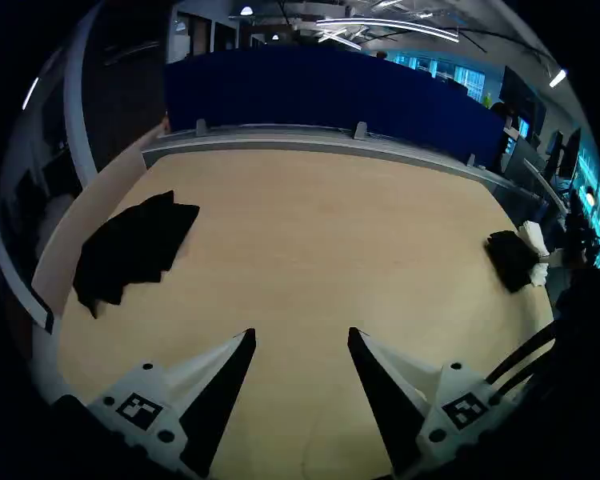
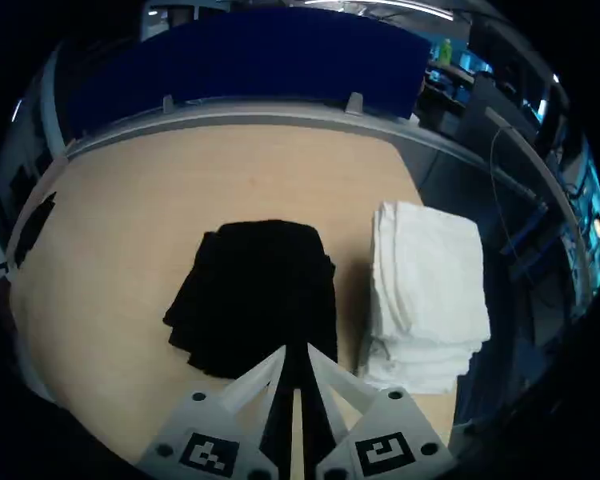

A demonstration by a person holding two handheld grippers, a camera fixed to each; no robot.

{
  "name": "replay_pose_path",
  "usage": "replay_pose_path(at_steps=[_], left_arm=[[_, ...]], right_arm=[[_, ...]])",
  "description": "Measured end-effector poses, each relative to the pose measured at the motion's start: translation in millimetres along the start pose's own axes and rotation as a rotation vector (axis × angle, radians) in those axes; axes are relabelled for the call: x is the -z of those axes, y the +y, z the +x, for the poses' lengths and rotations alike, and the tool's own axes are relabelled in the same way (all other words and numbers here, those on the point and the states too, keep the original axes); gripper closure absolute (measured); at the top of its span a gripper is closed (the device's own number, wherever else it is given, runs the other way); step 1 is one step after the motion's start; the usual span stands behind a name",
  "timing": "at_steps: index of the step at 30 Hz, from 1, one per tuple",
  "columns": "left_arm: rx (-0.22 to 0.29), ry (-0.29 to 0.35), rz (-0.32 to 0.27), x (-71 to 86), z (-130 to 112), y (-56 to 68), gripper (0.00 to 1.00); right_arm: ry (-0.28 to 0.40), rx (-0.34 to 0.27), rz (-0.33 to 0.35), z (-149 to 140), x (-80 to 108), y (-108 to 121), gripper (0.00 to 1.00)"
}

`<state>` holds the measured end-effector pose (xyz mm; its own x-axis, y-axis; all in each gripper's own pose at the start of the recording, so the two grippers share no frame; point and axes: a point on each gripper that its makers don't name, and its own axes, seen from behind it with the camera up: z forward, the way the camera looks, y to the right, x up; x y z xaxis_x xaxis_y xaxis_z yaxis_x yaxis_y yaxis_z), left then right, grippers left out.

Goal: Fold towel

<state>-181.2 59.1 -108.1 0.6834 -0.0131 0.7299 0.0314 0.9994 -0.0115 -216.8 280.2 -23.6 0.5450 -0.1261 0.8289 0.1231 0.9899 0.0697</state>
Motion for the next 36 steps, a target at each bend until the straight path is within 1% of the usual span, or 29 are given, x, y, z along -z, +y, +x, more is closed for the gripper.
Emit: replay_pose_path(at_steps=[6,12,20,25,31,33,35,36], left_arm=[[-0.002,-0.001,0.007,2.1,-1.6,-1.2,0.15],[-0.008,-0.002,0.011,3.5,-2.7,-1.8,0.15],[-0.011,-0.002,0.012,2.9,-3.3,0.0,0.15],[-0.016,-0.001,0.011,3.9,-2.4,0.6,0.15],[-0.015,0.004,0.005,5.9,-1.4,2.2,0.15],[-0.016,0.007,0.002,6.5,-1.1,2.9,0.15],[-0.019,0.01,0.0,6.9,-0.5,3.5,0.15],[-0.02,0.012,-0.001,7.0,-0.2,3.8,0.15]], right_arm=[[-0.044,-0.04,-0.023,-23.4,-12.8,3.9,0.96],[-0.081,-0.072,-0.052,-38.0,-26.3,7.7,0.96],[-0.105,-0.07,-0.079,-46.2,-37.0,6.4,0.96],[-0.095,-0.065,-0.09,-44.4,-32.9,6.1,0.92],[-0.082,-0.071,-0.104,-50.5,-20.6,7.3,0.74],[-0.074,-0.078,-0.106,-53.6,-16.5,6.7,0.66],[-0.056,-0.089,-0.102,-54.5,-12.1,3.4,0.55],[-0.047,-0.094,-0.1,-54.9,-9.9,1.5,0.44]])
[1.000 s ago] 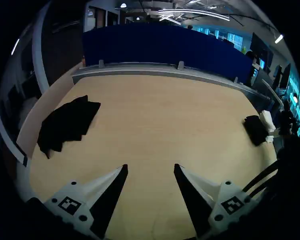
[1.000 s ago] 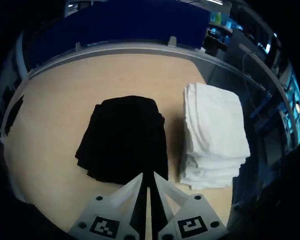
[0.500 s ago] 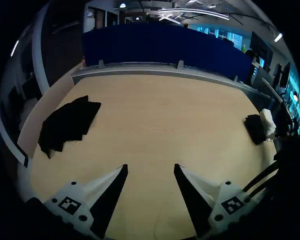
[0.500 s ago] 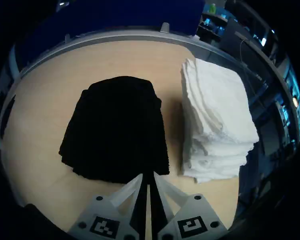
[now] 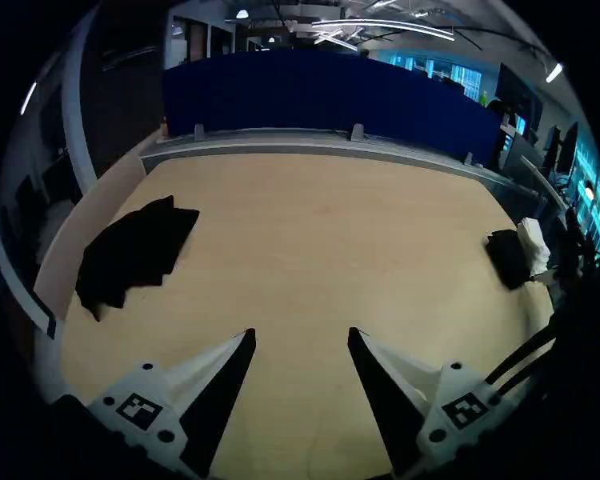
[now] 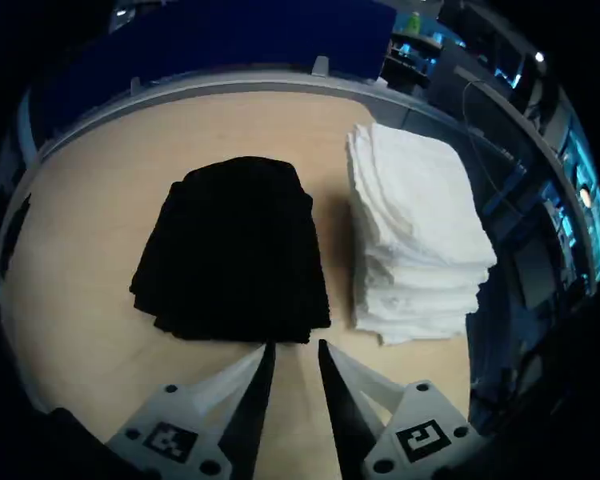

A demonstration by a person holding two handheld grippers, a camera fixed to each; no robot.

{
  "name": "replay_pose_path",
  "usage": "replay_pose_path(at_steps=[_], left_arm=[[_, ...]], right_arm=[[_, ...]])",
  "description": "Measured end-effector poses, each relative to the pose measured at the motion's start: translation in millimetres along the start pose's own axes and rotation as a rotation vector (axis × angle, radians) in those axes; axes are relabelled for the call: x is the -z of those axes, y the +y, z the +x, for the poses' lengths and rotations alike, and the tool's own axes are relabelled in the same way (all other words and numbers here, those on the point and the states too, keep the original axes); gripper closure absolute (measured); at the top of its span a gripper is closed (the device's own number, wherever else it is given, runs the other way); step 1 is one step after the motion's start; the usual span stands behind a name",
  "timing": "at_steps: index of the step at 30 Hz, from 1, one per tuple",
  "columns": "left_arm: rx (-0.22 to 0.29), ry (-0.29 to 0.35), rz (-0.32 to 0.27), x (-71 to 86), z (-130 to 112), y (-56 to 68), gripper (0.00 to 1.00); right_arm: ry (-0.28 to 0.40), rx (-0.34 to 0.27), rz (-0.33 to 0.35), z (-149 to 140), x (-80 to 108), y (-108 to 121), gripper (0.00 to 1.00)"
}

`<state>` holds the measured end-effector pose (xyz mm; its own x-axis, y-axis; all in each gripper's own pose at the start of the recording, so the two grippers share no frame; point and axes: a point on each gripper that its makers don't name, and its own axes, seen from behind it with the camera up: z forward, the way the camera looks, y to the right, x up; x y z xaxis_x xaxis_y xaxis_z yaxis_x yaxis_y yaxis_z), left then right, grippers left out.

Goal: Fold towel

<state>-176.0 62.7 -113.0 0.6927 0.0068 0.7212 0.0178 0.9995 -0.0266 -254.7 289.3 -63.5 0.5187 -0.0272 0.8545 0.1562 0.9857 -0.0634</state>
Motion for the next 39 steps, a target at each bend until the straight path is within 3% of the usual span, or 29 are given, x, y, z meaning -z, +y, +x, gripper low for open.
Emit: replay_pose_path(at_steps=[2,3,4,12,18,21,27,30,39], left_arm=[[-0.002,0.003,-0.003,0.3,0.8,1.1,0.15],[-0.003,0.004,-0.004,0.5,1.1,1.7,0.15],[-0.003,0.006,-0.006,0.6,1.5,2.7,0.15],[-0.006,0.036,-0.019,0.0,6.5,9.2,0.15],[0.011,0.066,-0.026,-0.3,9.3,12.9,0.15],[0.015,0.076,-0.018,-1.5,9.6,11.3,0.15],[0.015,0.109,-0.008,-1.3,15.8,11.3,0.15],[0.02,0.124,-0.002,-2.1,19.2,11.0,0.15],[0.031,0.197,-0.007,-5.1,42.8,9.2,0.15]], right_arm=[[0.022,-0.01,0.014,-0.2,6.2,-6.1,0.15],[0.032,-0.015,0.021,-0.3,9.1,-9.0,0.04],[0.042,-0.018,0.024,-0.6,11.6,-12.0,0.0],[0.134,-0.005,0.039,8.1,31.9,-35.7,0.0],[0.264,-0.013,0.047,41.7,54.4,-57.3,0.0],[0.39,-0.016,0.074,71.3,77.2,-78.4,0.0],[0.689,-0.003,0.145,131.1,140.3,-125.9,0.0],[0.783,-0.014,0.151,148.7,161.7,-141.8,0.0],[0.851,-0.066,0.168,165.3,182.4,-178.4,0.0]])
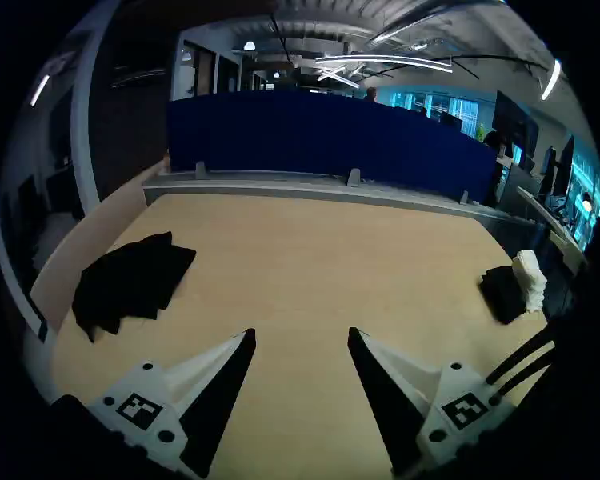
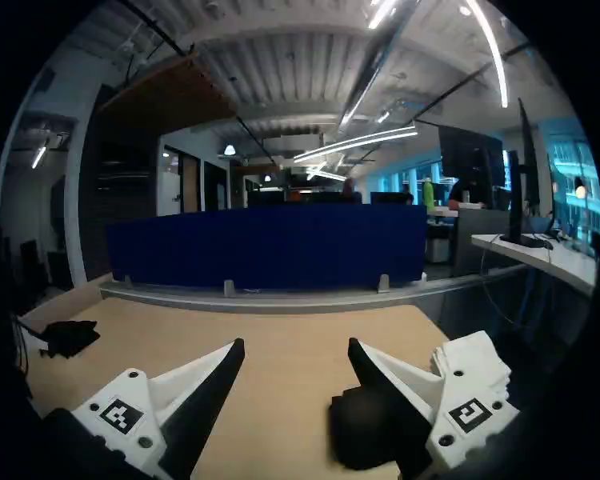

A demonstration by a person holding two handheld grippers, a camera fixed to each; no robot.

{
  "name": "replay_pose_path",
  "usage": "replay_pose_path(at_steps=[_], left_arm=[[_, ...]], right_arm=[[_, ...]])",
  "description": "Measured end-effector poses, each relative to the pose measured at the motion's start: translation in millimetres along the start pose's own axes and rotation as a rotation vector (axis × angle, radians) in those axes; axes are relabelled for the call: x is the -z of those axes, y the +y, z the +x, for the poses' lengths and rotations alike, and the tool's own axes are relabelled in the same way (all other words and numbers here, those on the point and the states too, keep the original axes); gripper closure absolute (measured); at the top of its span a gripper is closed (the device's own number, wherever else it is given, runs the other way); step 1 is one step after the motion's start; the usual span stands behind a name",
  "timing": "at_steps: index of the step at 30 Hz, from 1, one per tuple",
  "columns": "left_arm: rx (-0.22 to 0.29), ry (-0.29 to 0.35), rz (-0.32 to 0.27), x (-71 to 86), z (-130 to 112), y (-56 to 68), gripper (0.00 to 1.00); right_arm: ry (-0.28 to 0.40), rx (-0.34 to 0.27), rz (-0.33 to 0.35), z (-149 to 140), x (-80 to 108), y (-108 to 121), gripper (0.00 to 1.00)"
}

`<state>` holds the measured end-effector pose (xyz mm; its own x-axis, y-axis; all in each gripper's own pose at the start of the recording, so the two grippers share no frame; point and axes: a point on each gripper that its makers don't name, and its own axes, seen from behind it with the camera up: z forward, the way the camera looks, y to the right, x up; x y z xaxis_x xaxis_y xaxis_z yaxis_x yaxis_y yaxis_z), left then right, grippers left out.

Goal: Fold towel

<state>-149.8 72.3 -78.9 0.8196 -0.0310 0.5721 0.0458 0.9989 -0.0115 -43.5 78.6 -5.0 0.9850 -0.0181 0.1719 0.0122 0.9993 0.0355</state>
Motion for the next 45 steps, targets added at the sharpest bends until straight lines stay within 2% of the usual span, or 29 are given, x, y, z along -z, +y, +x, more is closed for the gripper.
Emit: replay_pose_path(at_steps=[3,6,12,15,18,27,33,39,45], left_arm=[[-0.005,0.048,-0.002,-2.5,15.7,-2.0,0.15],[-0.022,0.131,-0.006,-3.0,39.7,-4.7,0.15],[-0.086,0.335,-0.018,6.5,94.5,-10.9,0.15],[-0.088,0.379,-0.006,6.3,109.7,-19.0,0.15],[-0.068,0.402,-0.015,4.7,118.4,-23.3,0.15],[-0.033,0.461,-0.017,0.1,125.5,-42.2,0.15],[-0.053,0.491,0.009,-5.5,120.7,-52.2,0.15],[-0.1,0.512,0.066,-15.0,105.0,-67.3,0.15],[-0.098,0.542,0.086,-25.8,86.1,-76.2,0.15]], right_arm=[[0.008,-0.016,-0.003,3.7,-0.5,-11.7,0.0],[0.013,-0.022,0.005,8.2,1.1,-27.8,0.0],[0.02,-0.021,0.028,18.3,4.0,-67.9,0.0],[0.026,-0.015,0.031,22.6,3.1,-83.4,0.0],[0.027,-0.01,0.033,26.8,1.7,-97.8,0.0],[0.012,0.02,0.03,33.7,-1.0,-127.5,0.0],[-0.01,0.024,0.042,35.3,-4.1,-145.9,0.0],[-0.034,0.088,0.012,34.5,-11.8,-148.6,0.0],[-0.049,0.12,-0.017,30.6,-21.6,-145.3,0.0]])
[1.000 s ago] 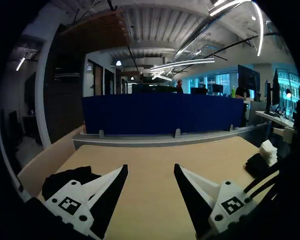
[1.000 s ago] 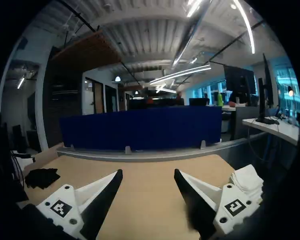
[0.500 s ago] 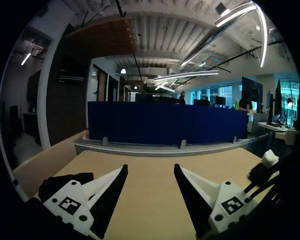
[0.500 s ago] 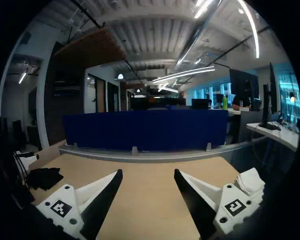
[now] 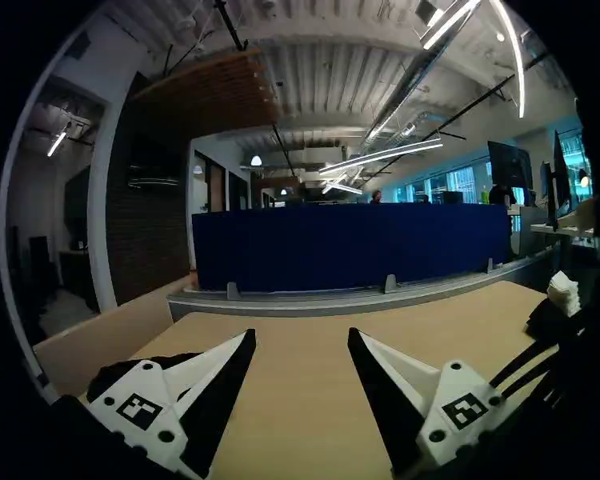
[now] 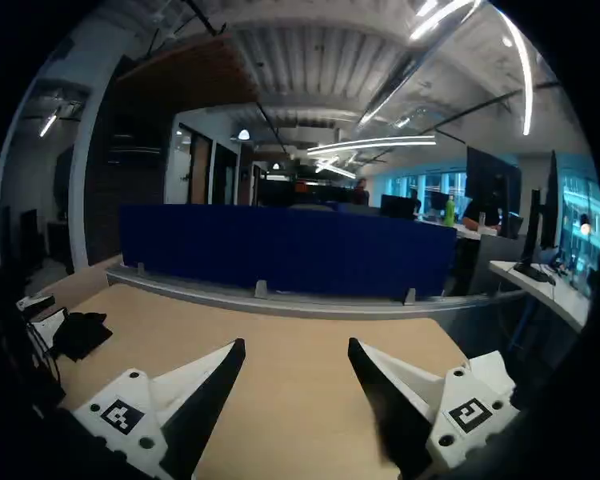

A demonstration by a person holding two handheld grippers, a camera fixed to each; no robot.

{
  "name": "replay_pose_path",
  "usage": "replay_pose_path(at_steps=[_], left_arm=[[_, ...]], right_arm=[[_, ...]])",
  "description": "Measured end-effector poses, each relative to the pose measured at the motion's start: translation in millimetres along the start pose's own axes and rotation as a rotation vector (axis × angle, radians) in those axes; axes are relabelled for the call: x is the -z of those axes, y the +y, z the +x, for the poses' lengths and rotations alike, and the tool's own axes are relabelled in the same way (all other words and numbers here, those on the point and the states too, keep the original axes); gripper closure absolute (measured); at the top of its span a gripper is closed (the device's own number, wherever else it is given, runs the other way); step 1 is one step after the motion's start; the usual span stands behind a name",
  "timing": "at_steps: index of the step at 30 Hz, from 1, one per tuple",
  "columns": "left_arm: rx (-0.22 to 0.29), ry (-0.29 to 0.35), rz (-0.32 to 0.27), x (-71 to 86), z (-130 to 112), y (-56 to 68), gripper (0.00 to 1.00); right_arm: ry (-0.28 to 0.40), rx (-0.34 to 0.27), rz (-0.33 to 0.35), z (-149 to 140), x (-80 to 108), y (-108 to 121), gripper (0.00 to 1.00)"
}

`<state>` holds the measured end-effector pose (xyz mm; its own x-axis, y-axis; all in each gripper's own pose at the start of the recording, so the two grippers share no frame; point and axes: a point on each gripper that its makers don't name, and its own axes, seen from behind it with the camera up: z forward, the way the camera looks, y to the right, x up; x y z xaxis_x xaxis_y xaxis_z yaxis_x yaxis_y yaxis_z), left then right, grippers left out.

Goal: Fold towel

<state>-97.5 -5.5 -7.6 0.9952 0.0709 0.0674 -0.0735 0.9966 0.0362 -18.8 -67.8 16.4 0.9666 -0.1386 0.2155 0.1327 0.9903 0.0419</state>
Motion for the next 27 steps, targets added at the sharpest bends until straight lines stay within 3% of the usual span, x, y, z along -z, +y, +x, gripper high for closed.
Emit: replay_pose_path(at_steps=[9,16,27], left_arm=[[0.027,0.021,-0.001,-7.3,-48.1,5.0,0.15],[0.036,0.031,0.005,-16.5,-82.5,2.9,0.15],[0.064,0.032,0.018,-28.1,-102.4,-8.3,0.15]], right_arm=[[0.024,-0.023,-0.007,-10.9,-17.2,-1.9,0.0],[0.015,0.02,-0.002,-30.3,-23.8,-7.2,0.0],[0.016,0.029,-0.007,-35.9,-28.9,-8.3,0.0]])
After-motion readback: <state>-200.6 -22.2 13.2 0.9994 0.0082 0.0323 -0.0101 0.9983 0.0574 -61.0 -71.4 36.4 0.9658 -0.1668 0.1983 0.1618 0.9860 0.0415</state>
